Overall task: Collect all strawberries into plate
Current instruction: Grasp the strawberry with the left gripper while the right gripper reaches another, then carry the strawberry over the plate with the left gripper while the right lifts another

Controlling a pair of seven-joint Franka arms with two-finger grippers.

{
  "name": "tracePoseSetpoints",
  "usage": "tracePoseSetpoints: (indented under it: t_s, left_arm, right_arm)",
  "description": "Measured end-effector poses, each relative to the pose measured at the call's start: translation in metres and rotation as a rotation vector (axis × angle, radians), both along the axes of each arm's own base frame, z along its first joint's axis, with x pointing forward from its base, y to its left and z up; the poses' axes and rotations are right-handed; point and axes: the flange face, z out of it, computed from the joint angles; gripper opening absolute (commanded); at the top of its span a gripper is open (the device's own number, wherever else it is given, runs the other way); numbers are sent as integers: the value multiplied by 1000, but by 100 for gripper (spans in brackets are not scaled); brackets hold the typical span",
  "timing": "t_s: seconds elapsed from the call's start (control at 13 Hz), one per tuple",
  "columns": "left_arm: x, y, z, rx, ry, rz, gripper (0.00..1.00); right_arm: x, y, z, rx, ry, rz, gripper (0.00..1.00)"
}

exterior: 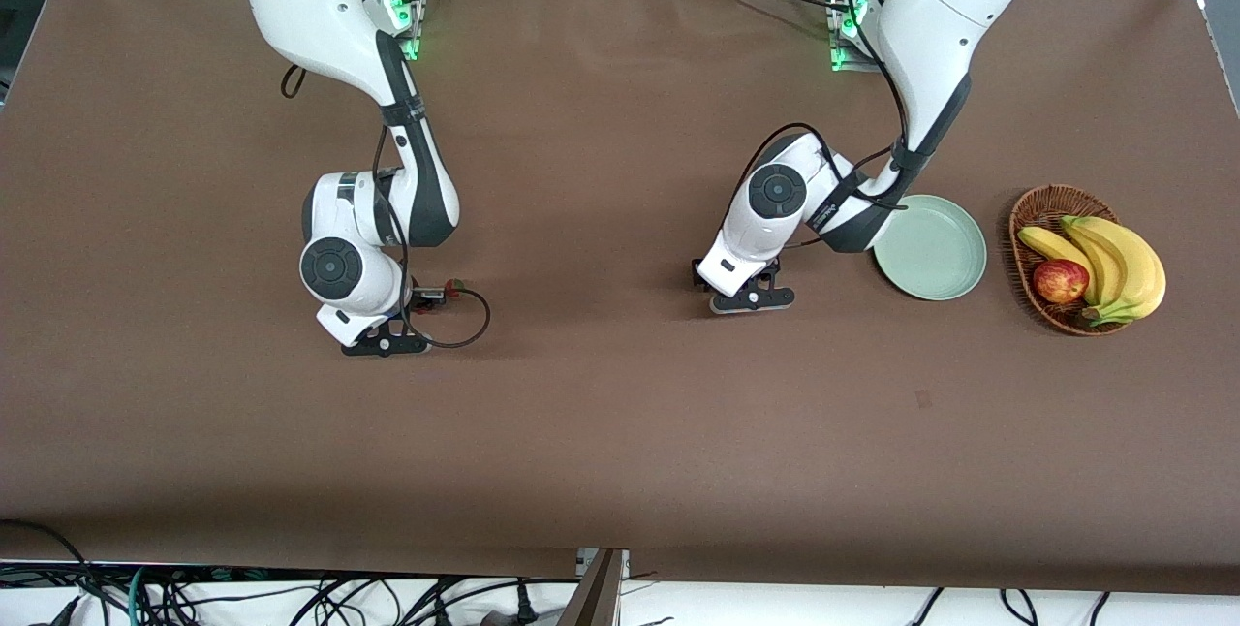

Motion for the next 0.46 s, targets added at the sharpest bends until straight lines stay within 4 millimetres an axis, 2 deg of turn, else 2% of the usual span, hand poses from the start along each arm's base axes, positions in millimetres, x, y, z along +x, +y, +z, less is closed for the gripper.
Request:
tracePoseSetpoints:
  t_s: [0.08,0.23,0.46]
  left_arm:
    - [1,0,1,-1,-2,5,5]
    - [6,-1,6,-7,-12,22,3]
    - [15,4,22,27,-1,39,0]
  right_arm:
    - [2,2,7,7,-8,2,25]
    - [8,14,30,29,3,5,25]
    - [21,48,82,70,9,-79,26]
